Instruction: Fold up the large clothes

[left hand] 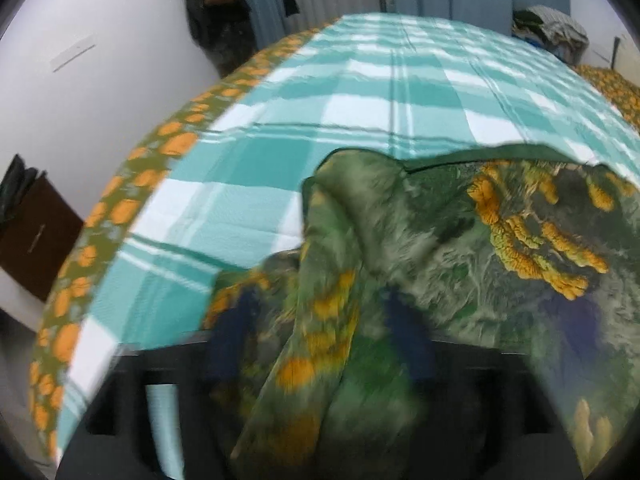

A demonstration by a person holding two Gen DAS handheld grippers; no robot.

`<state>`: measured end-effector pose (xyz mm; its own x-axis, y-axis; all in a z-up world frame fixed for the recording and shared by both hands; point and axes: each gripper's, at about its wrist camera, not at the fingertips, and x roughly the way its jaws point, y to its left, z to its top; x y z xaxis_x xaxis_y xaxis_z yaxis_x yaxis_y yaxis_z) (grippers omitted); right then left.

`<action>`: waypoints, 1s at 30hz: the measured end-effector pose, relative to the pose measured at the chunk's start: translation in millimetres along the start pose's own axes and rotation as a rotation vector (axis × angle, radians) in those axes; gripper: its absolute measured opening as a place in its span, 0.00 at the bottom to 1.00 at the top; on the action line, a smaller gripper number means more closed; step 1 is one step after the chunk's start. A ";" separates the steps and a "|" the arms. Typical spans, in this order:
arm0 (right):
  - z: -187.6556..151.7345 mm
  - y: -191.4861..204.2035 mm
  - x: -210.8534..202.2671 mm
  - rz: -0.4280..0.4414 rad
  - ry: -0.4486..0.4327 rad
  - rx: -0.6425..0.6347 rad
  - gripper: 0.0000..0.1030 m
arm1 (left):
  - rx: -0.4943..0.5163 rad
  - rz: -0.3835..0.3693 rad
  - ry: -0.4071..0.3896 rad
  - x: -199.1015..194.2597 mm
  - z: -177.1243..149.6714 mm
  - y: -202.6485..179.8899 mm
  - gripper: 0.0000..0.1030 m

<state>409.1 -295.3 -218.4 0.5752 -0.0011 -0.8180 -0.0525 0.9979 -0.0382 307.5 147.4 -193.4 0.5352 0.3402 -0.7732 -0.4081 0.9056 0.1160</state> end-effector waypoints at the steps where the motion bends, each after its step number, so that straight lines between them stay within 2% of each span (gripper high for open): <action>1: 1.7 -1.3 -6.5 -0.004 -0.003 0.000 0.27 | -0.002 -0.017 -0.020 -9.2 -2.7 4.4 0.96; 2: 3.7 -3.2 -18.0 -0.014 -0.015 -0.001 0.36 | 0.005 -0.044 -0.048 -22.5 -7.3 9.3 0.96; 3: 4.4 -4.2 -27.0 -0.020 -0.027 0.000 0.71 | 0.019 -0.058 -0.059 -33.1 -11.7 11.9 0.96; 4: 4.1 -5.8 -39.7 -0.013 -0.051 0.001 0.97 | 0.034 -0.060 -0.059 -40.2 -14.6 13.1 0.96; 5: 3.3 -6.8 -51.6 -0.001 -0.079 0.000 1.00 | 0.053 -0.059 -0.060 -48.9 -18.0 13.4 0.96; 10: -14.4 1.6 -119.0 0.036 -0.185 -0.061 1.00 | 0.080 -0.053 -0.105 -100.1 -30.7 10.5 0.96; 14: -41.0 12.0 -153.6 0.071 -0.199 -0.078 1.00 | 0.064 -0.071 -0.113 -126.0 -32.9 2.2 0.97; 22: -83.8 18.7 -169.3 0.078 -0.141 -0.071 1.00 | 0.065 -0.102 -0.097 -149.0 -40.1 -16.1 0.97; 30: -98.0 8.6 -167.9 0.078 -0.109 -0.012 1.00 | 0.084 -0.101 -0.087 -157.9 -44.4 -21.2 0.97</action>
<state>232.1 -292.9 -137.6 0.6542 0.0842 -0.7517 -0.1098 0.9938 0.0157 198.8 63.3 -101.4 0.6340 0.2640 -0.7269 -0.2876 0.9530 0.0952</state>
